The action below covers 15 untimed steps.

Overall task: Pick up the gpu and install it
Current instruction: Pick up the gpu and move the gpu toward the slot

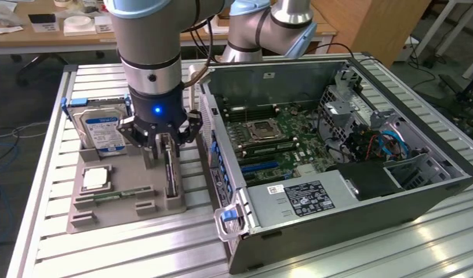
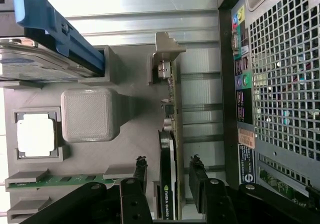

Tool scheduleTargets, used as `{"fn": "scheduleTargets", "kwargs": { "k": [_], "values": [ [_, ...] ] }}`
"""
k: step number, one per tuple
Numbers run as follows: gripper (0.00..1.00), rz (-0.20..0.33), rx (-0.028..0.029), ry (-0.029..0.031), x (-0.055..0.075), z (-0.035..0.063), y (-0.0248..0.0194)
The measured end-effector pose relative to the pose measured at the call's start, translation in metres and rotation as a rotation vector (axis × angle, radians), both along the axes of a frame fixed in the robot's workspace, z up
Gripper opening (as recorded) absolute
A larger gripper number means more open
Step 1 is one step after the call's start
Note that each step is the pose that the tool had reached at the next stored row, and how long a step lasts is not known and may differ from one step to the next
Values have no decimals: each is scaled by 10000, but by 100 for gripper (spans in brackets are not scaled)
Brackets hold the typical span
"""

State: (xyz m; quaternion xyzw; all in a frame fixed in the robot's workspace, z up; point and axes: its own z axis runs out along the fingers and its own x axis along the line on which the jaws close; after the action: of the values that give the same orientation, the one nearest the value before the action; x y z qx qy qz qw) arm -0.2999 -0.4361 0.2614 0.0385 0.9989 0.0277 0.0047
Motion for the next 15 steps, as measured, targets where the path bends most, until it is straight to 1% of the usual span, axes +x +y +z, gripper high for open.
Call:
{"fn": "scheduleTargets", "kwargs": {
  "k": [6, 15],
  "values": [
    [47, 0, 1, 0, 0, -82, 0],
    [47, 86, -12, 0, 4, -175, 0]
  ]
}}
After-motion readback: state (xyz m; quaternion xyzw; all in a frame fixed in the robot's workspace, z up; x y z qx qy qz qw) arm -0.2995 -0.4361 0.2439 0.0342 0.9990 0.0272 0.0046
